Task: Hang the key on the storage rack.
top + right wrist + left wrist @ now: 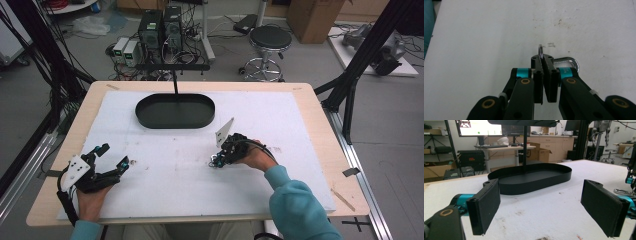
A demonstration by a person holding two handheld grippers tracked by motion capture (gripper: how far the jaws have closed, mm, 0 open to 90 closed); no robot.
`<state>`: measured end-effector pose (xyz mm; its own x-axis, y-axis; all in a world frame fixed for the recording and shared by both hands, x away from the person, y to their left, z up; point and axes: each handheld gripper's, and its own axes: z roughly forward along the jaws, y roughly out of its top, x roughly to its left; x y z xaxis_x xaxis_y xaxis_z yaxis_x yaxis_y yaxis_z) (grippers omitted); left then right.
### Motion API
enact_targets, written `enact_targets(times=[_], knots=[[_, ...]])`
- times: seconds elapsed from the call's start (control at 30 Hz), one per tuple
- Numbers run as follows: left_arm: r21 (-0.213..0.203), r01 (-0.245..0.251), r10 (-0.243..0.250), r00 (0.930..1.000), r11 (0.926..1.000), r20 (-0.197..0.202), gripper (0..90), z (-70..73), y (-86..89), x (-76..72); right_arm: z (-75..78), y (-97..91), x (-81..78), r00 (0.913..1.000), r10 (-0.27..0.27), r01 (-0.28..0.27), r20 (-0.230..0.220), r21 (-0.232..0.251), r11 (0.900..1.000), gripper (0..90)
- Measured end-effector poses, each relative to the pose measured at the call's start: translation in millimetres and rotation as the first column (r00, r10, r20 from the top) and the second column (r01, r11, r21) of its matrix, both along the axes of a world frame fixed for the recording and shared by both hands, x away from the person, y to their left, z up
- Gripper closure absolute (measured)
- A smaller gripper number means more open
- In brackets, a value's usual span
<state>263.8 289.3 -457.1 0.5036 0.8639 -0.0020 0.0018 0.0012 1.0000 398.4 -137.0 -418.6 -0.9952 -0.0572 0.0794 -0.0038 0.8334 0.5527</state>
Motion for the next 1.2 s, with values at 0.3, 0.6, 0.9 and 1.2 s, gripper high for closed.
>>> enact_targets(times=[0.3, 0.6, 0.9, 1.2], knots=[[0.000, 0.000, 0.000, 1.0000, 1.0000, 0.000, 16.4, 0.0, 0.1, 0.2, 1.0, -0.2, 1.7, 0.9961, -0.075, 0.075, -0.047, 0.002, 0.9972, 89.4], [-0.004, 0.005, -0.005, 1.0000, 1.0000, -0.007, 16.0, 0.6, 0.2, 0.9, 9.0, -5.9, 1.6, 0.9924, -0.111, 0.116, -0.053, 0.088, 0.9894, 89.4], [0.037, 0.064, -0.062, 0.9974, 0.9973, -0.036, 15.2, 9.0, -4.1, 7.9, 22.0, -17.4, 3.2, 0.9825, -0.158, 0.179, -0.100, 0.266, 0.9471, 89.3], [0.046, 0.220, -0.214, 0.9717, 0.9745, -0.099, 15.6, 41.9, -16.3, 26.2, 36.1, -18.0, -0.4, 0.9805, -0.150, 0.191, -0.127, 0.433, 0.8812, 89.2]])
